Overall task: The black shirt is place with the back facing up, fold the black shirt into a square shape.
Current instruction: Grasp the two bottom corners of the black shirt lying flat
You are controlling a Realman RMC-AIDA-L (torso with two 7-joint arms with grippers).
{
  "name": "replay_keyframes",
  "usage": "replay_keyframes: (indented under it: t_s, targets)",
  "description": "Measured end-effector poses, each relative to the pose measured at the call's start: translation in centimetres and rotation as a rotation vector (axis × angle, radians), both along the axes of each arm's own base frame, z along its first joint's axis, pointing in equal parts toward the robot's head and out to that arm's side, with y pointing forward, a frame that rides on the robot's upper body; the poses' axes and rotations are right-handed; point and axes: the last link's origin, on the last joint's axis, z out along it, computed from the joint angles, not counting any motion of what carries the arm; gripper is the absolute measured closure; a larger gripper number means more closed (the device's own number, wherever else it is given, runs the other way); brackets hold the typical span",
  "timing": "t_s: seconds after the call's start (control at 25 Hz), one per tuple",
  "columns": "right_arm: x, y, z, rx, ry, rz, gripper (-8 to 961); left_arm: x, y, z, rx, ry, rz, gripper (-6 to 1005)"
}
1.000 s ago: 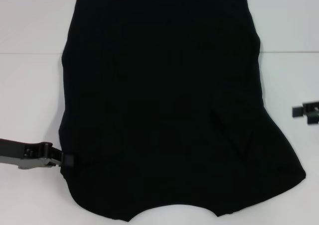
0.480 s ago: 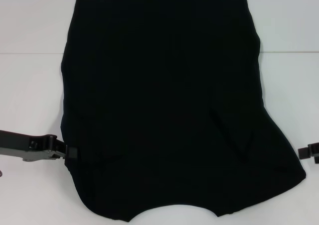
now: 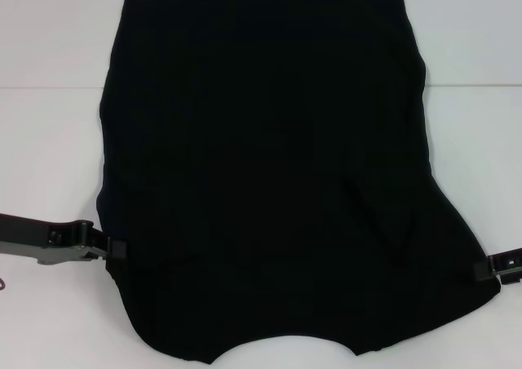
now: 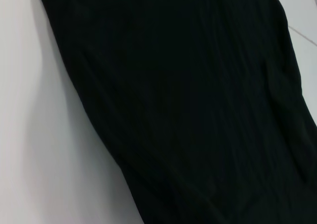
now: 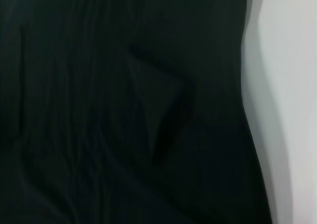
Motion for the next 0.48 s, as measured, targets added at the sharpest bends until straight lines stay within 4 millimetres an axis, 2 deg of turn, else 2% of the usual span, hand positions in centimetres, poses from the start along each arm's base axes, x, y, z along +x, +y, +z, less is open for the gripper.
replay_keyframes:
  t_s: [0.48]
  targets:
    - [-0.29, 0.41, -0.94, -0.032, -0.052, 0.024, 249, -0.02, 0.24, 0.09, 0.01, 0.005, 0.007, 936]
